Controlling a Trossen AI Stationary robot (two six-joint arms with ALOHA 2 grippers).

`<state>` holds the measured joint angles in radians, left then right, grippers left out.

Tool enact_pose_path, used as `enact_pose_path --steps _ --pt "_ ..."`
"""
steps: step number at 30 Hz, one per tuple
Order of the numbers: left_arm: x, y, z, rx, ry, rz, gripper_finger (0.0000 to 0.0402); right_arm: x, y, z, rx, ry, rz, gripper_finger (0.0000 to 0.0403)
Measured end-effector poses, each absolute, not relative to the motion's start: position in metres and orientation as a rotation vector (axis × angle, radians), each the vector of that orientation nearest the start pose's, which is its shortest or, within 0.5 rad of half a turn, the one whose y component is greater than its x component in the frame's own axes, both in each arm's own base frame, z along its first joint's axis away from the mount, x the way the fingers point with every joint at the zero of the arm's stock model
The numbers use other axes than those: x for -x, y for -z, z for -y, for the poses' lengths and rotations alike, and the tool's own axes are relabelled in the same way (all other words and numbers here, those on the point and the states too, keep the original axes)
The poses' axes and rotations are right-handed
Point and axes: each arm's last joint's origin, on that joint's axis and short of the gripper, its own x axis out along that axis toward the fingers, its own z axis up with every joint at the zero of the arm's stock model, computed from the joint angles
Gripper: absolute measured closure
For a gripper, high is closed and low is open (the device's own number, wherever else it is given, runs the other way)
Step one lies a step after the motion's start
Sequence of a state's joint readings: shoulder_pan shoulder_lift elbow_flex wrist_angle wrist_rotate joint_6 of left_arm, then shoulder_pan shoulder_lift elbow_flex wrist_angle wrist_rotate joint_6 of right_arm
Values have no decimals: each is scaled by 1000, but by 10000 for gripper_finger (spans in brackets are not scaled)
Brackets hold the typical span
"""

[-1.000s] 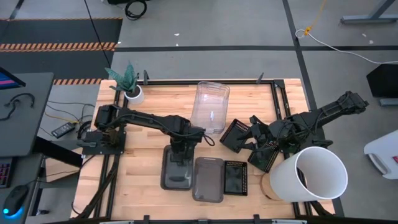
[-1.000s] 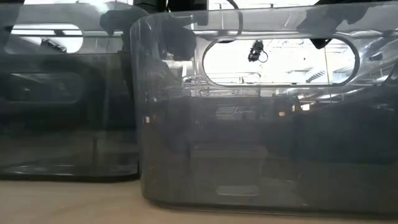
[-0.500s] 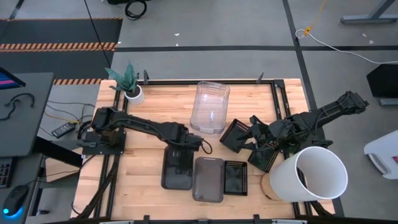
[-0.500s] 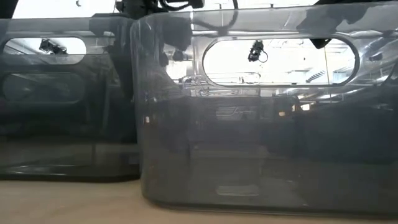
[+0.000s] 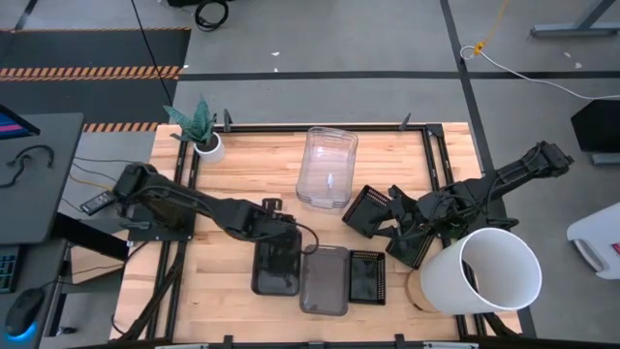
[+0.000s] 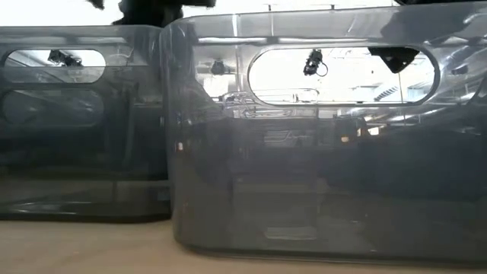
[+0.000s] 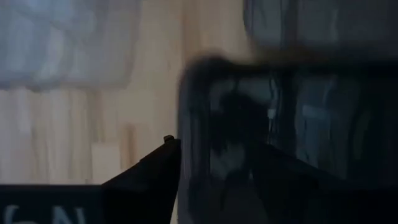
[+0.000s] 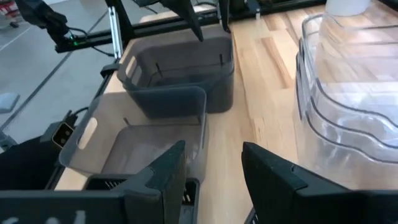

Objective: Stack baskets by color
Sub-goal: Stack the right transparent black bin on top of the left transparent black bin

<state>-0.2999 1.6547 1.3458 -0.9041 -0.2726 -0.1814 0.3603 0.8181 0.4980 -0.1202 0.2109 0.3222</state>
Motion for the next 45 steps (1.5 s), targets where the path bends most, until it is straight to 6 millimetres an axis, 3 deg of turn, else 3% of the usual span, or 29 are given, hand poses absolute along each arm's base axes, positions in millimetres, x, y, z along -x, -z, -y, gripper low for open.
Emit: enact_pose_path --steps 12,18,31,35,45 --pt "-345 -291 110 82 -77 -668 241 -161 -244 -54 -125 -104 -382 242" --pt "-354 -297 110 73 -98 -667 248 -143 -259 -47 -121 -117 -283 242" --pt "-429 -273 115 9 15 -788 249 -128 -264 -41 -52 -123 -259 242" --pt "-437 -270 114 -18 30 -851 249 -123 -265 -39 -43 -109 -218 242" --pt "-439 -273 119 -69 73 -821 249 -104 -232 -32 -78 -105 -178 242"
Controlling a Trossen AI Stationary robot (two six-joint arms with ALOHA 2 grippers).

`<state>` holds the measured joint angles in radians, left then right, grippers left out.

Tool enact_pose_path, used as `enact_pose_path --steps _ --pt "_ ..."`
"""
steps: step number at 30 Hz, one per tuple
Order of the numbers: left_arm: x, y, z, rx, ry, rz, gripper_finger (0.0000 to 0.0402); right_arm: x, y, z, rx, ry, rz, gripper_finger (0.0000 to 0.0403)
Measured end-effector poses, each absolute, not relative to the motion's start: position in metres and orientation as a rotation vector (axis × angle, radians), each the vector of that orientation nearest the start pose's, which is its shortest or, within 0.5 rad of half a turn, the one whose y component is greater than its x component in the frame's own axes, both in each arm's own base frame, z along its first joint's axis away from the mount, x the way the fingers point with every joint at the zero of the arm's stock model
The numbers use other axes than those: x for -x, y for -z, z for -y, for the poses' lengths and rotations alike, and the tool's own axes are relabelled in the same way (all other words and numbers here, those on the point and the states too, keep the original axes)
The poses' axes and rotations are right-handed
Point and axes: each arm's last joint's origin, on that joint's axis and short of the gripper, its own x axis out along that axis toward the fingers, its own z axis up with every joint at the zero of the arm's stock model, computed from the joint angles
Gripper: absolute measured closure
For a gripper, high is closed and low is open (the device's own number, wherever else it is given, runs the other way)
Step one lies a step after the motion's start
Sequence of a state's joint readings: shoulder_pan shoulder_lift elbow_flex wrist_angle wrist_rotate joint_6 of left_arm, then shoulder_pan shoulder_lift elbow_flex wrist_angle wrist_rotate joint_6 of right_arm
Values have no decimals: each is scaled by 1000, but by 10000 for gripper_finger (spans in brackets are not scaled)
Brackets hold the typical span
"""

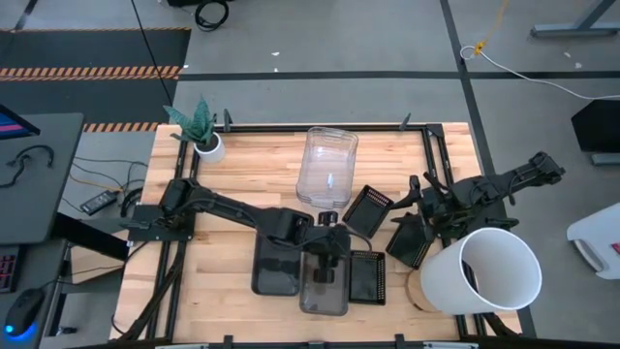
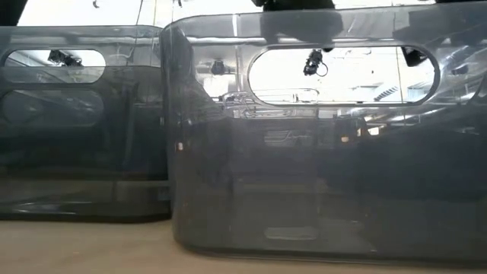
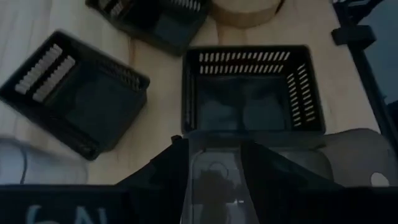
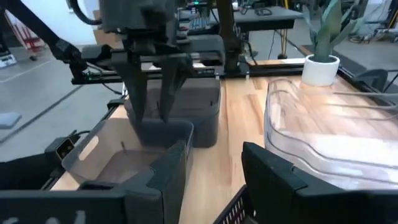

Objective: Stack baskets by color
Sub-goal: Stack the right transparent black bin on top of the left transparent black bin

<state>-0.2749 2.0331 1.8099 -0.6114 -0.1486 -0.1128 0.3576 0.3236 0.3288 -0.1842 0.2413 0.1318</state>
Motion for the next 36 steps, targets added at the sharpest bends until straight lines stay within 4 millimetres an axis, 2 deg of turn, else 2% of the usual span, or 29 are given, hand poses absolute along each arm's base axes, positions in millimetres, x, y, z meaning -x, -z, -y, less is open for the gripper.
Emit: enact_pose_path --steps 7,12,17,23,36 --pt "-448 -284 124 -90 108 -667 253 -88 -215 -26 -93 -113 -61 242" --pt "-450 -284 119 -71 91 -664 253 -81 -204 -24 -110 -158 -1 242" --pt "-453 -281 119 -94 102 -649 253 -84 -194 -26 -101 -170 -26 242" --pt "-452 -270 121 -112 134 -717 253 -84 -197 -25 -106 -153 10 242" --pt "-450 -264 114 63 190 -815 260 -84 -195 -24 -81 -108 -9 242"
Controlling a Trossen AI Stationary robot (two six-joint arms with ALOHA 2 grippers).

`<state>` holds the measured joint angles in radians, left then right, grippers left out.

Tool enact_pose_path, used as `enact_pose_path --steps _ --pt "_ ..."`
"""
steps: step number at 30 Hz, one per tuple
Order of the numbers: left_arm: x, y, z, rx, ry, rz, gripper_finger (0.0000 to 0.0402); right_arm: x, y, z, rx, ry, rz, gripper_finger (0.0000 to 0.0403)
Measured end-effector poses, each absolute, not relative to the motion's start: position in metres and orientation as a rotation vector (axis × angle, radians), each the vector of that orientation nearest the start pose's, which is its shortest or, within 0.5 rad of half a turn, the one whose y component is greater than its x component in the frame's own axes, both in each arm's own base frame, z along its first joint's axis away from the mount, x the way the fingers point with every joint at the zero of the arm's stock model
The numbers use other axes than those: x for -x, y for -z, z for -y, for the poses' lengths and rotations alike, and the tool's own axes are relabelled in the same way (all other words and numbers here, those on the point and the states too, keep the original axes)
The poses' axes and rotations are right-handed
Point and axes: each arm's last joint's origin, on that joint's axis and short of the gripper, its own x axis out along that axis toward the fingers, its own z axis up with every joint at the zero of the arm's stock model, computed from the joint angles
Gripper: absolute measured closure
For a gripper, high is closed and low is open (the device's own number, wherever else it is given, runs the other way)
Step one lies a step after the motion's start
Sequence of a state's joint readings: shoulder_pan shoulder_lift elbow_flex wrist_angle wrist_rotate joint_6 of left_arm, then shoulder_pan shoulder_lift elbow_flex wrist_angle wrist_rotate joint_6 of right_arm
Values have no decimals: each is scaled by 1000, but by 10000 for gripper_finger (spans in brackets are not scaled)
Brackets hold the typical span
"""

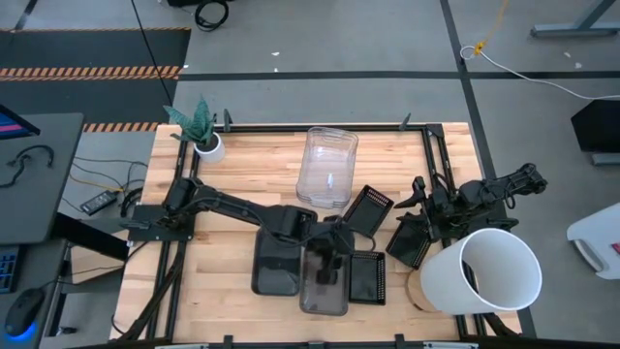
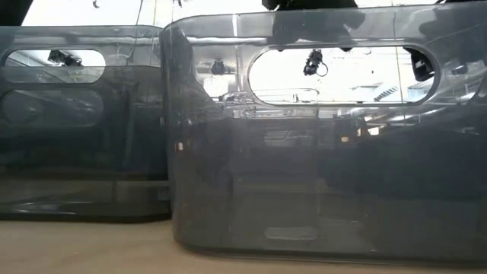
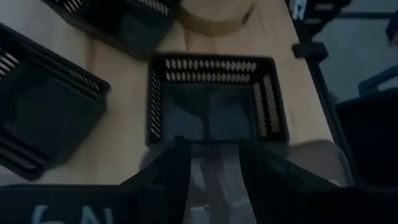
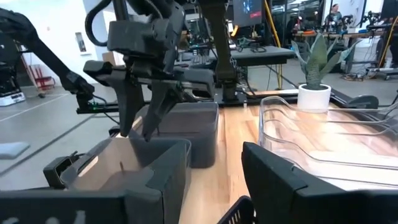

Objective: Stack baskets by color
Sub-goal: Stack the right transparent black bin on top of the left transparent black bin

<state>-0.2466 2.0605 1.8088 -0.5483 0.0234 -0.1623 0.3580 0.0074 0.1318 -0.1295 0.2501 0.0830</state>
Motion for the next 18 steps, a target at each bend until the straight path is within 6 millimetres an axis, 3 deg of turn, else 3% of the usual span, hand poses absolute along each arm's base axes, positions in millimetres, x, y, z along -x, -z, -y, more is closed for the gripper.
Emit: enact_pose_path --steps 18 --pt "-442 -257 111 96 198 -932 260 -84 -195 -24 -84 -108 -9 242"
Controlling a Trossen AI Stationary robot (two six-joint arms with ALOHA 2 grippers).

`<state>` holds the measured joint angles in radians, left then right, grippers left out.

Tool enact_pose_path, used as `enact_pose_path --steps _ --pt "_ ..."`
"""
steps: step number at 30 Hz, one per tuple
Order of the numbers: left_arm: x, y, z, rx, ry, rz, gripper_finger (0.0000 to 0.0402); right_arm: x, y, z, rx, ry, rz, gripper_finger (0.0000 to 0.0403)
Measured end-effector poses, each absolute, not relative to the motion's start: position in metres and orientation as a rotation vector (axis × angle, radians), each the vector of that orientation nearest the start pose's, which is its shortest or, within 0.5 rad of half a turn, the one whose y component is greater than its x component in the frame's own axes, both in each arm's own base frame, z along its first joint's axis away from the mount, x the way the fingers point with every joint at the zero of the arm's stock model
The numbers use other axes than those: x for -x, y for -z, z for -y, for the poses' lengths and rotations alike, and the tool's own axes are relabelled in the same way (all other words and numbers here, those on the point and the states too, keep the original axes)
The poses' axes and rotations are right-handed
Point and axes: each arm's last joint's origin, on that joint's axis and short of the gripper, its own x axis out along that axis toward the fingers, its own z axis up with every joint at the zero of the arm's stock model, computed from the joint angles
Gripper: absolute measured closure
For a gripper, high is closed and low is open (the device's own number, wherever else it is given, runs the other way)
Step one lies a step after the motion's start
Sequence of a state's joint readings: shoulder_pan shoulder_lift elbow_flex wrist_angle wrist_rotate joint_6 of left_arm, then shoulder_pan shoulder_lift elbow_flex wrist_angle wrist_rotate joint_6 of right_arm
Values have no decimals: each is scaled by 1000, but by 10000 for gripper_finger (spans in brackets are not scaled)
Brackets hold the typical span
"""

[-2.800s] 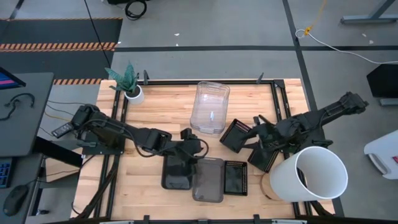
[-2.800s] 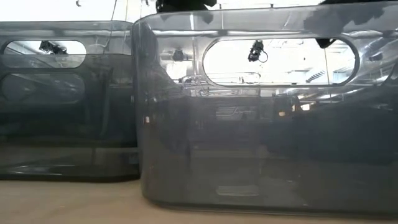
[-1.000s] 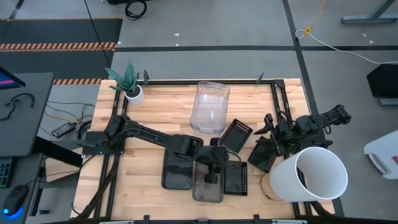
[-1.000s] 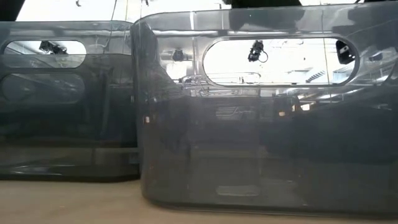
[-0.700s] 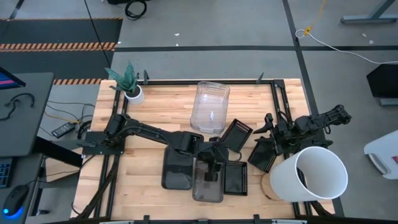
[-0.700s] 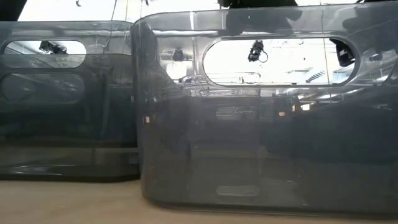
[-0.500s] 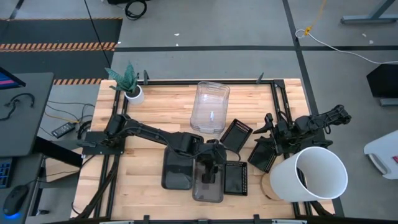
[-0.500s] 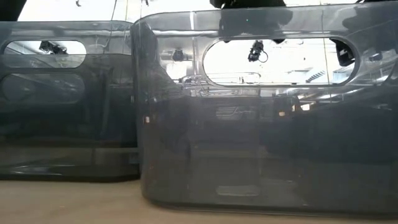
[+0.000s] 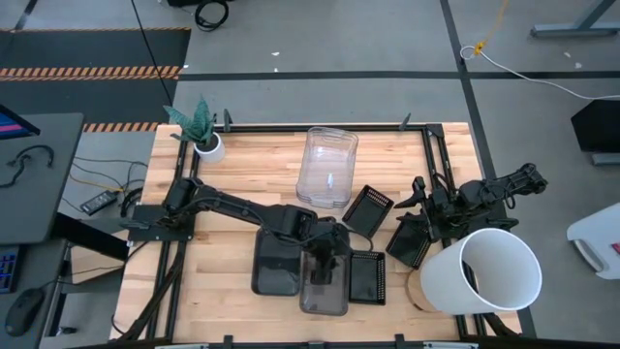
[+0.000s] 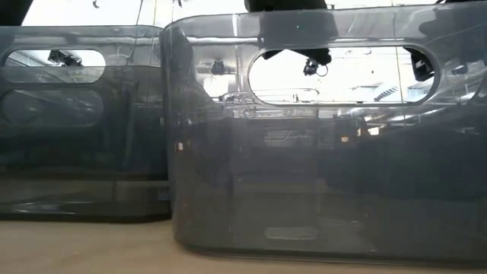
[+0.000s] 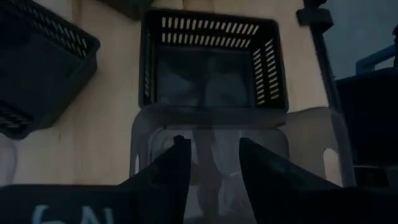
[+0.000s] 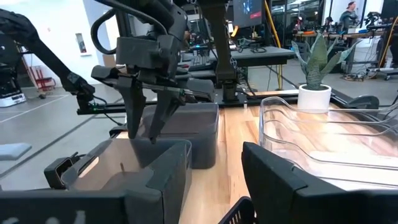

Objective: Stack baskets by color
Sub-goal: Stack the right transparent black bin on top of the left transparent black bin

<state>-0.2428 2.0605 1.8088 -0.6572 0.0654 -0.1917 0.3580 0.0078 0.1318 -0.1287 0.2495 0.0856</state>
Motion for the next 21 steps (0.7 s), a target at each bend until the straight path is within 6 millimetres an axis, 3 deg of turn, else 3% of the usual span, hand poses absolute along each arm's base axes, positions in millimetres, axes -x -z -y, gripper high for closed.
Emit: enact_pose_path --steps 3,8,14,18,21 --pt "-439 -255 112 56 219 -970 260 -84 -195 -24 -84 -108 -9 242" --pt "-432 -254 128 -102 308 -972 260 -84 -195 -24 -84 -108 -9 242" --pt "-428 -255 147 -225 265 -926 260 -84 -195 -24 -85 -108 -9 242" --pt "-431 -258 152 -187 202 -873 260 -84 -195 -24 -85 -108 -9 242" --pt "-435 -254 144 -107 128 -892 260 -84 -195 -24 -85 -108 -9 242"
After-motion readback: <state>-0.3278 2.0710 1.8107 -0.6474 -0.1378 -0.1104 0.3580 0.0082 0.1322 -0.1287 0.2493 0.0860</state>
